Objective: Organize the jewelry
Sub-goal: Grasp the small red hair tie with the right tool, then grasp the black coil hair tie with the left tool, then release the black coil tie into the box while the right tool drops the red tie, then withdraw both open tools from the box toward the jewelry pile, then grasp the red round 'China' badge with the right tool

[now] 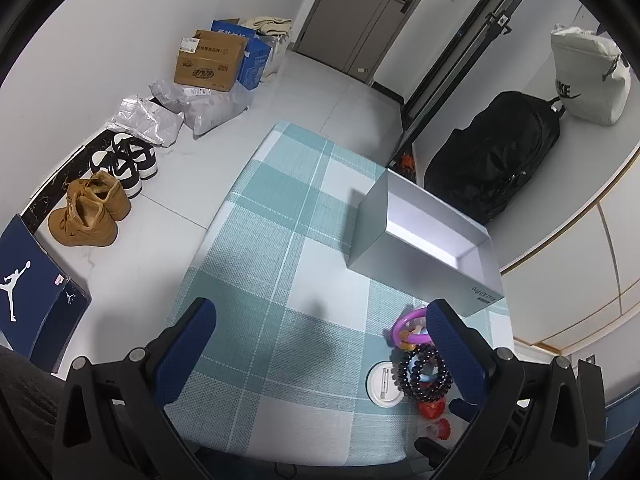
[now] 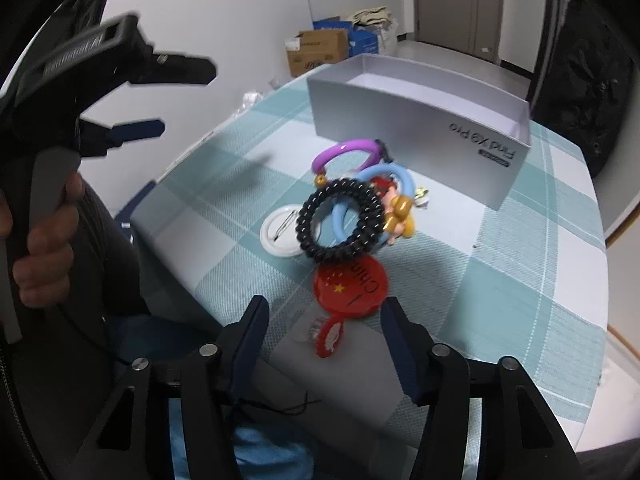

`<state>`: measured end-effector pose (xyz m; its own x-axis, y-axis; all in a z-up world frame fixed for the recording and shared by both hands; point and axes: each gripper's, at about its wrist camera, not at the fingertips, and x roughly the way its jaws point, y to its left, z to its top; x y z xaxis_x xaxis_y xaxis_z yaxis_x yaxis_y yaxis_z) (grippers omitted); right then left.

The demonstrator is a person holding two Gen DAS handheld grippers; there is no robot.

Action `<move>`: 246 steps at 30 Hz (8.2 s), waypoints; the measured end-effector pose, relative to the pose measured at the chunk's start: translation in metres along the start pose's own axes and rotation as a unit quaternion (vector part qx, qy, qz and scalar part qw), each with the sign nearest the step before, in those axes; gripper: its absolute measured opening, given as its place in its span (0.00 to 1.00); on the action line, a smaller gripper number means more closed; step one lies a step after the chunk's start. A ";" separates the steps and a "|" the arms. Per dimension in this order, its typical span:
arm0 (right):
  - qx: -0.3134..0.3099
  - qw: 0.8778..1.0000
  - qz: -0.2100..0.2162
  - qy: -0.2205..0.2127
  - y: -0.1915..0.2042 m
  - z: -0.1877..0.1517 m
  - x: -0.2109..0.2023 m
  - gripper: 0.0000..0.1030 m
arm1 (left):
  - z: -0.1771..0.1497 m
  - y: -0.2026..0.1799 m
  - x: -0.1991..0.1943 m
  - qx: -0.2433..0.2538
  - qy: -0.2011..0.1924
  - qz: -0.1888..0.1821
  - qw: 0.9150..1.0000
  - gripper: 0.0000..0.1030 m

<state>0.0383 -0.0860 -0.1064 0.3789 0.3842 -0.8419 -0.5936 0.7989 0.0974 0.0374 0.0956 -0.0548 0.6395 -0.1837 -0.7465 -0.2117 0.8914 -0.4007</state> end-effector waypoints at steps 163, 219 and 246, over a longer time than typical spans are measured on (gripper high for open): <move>0.218 0.963 0.046 -0.151 -0.105 0.030 -0.066 0.99 | -0.013 -0.074 0.015 0.165 0.049 -0.023 0.985 0.72; 0.038 0.999 -0.030 -0.018 -0.016 0.015 0.008 0.40 | -0.045 -0.037 0.017 0.156 0.088 0.025 0.983 0.72; 0.191 0.978 0.043 -0.066 -0.084 0.002 -0.028 0.41 | -0.068 -0.075 0.050 0.258 0.138 0.070 0.954 0.68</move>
<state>0.0789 -0.1628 -0.0898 0.4417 0.4945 -0.7485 -0.3284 0.8656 0.3781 0.0356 -0.0088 -0.0981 0.3979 -0.0865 -0.9134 0.1562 0.9874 -0.0254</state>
